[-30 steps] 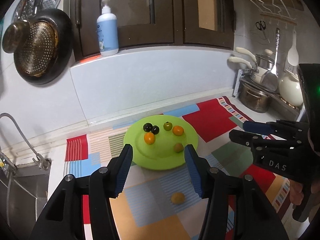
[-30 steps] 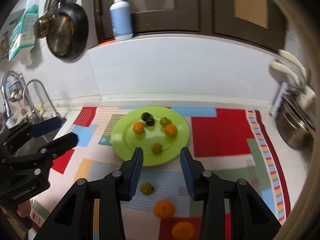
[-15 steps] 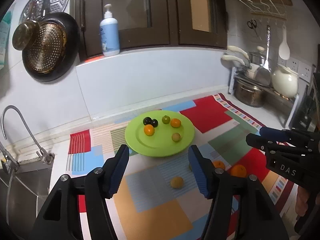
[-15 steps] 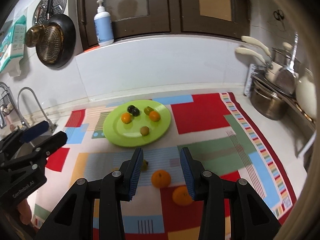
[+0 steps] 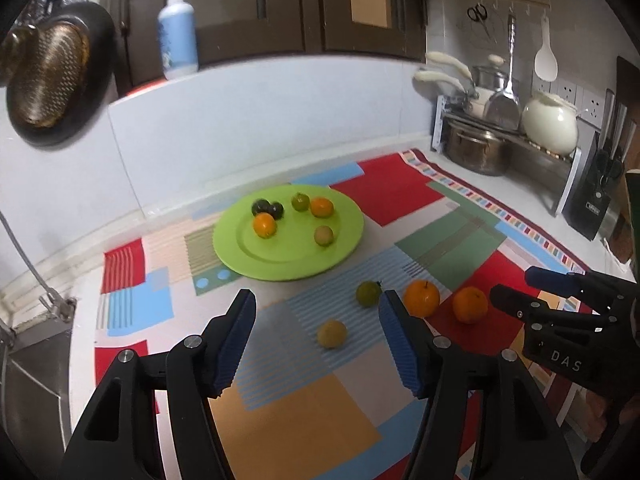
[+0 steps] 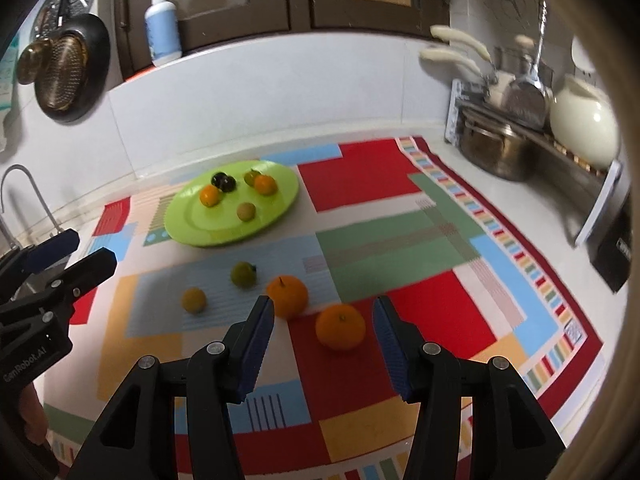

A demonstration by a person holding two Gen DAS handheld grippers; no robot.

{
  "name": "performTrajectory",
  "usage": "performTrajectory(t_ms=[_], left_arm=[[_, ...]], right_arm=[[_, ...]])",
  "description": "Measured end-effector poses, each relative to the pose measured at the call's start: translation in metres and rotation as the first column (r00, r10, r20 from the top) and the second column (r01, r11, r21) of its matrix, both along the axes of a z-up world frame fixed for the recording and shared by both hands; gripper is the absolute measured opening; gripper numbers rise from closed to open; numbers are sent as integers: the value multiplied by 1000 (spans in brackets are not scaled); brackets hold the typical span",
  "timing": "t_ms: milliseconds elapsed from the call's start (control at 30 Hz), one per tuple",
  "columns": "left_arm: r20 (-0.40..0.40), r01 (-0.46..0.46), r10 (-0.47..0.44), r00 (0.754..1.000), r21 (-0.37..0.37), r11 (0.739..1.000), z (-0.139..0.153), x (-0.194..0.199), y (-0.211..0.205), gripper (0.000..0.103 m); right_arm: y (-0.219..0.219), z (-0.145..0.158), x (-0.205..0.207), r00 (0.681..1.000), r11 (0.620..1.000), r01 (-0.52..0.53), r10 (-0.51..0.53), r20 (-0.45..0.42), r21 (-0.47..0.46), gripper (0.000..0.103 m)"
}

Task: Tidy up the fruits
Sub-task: 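Grasp a tan round fruit with the left tool while the right grasps an orange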

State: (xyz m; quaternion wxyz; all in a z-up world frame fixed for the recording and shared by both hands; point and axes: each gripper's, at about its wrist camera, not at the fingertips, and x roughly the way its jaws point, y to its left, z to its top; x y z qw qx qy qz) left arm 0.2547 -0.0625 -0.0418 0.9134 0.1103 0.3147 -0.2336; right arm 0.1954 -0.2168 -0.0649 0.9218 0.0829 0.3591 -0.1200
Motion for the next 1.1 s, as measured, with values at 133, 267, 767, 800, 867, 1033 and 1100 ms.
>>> performTrajectory(t_ms=[133, 267, 767, 800, 867, 1033, 1100], left_arm=[[-11, 18, -18, 1000, 28, 999, -12, 7, -6, 63], [-40, 25, -23, 999, 46, 999, -25, 16, -11, 63], [-192, 55, -40, 981, 76, 996, -67, 43, -22, 53], [-202, 57, -41, 979, 73, 996, -70, 45, -23, 51], [-214, 63, -45, 976, 76, 995, -73, 47, -25, 46], [-230, 69, -51, 972, 72, 995, -78, 51, -30, 39], [-234, 72, -53, 971, 74, 995, -80, 52, -32, 36]], right_arm=[[-10, -14, 3, 998, 999, 40, -39, -41, 31, 52], [-13, -26, 10, 996, 998, 48, -45, -81, 36, 52], [-14, -61, 35, 980, 997, 12, 4, -198, 79, 51], [-14, -63, 36, 979, 996, 12, 5, -204, 83, 51], [-14, -65, 39, 977, 997, 9, 9, -211, 82, 49], [-15, -67, 44, 977, 998, -1, 14, -211, 62, 46], [-16, -69, 47, 976, 998, 1, 13, -218, 65, 45]])
